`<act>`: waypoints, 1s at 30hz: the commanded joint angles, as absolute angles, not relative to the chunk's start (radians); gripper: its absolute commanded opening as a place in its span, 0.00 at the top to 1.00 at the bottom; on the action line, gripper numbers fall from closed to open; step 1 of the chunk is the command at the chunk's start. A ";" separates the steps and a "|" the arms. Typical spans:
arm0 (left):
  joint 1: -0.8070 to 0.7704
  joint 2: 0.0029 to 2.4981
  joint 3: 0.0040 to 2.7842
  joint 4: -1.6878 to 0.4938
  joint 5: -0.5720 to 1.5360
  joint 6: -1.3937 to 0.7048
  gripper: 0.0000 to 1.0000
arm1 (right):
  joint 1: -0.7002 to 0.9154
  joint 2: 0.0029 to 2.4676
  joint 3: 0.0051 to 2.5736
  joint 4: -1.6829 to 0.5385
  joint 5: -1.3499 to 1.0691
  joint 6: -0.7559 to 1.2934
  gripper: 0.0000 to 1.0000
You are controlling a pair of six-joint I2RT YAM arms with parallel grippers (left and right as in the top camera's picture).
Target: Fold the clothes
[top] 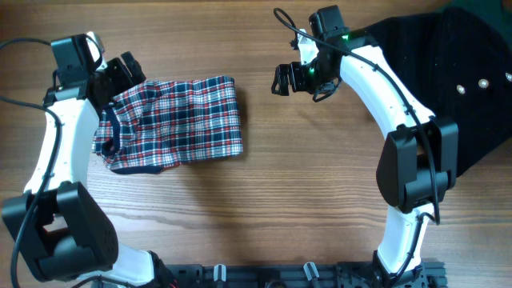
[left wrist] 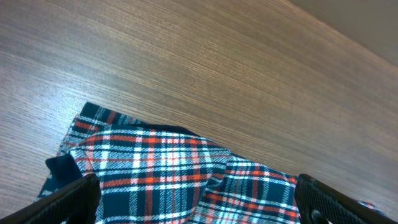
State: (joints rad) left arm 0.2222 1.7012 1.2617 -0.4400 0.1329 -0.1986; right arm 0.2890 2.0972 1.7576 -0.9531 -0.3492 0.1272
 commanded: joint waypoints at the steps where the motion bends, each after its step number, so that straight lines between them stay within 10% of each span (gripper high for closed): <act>1: 0.218 1.765 1.270 -0.445 0.142 -0.160 0.00 | 0.288 2.071 1.773 -0.957 -0.336 0.104 0.00; 30: 0.350 1.902 1.270 -0.430 0.047 -0.345 0.02 | 0.288 2.071 1.773 -0.963 -0.306 0.114 0.00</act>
State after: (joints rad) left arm 0.3492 1.8481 1.2617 -0.4652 0.0578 -0.3355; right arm 0.2890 2.0972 1.7576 -0.9504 -0.3161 0.0998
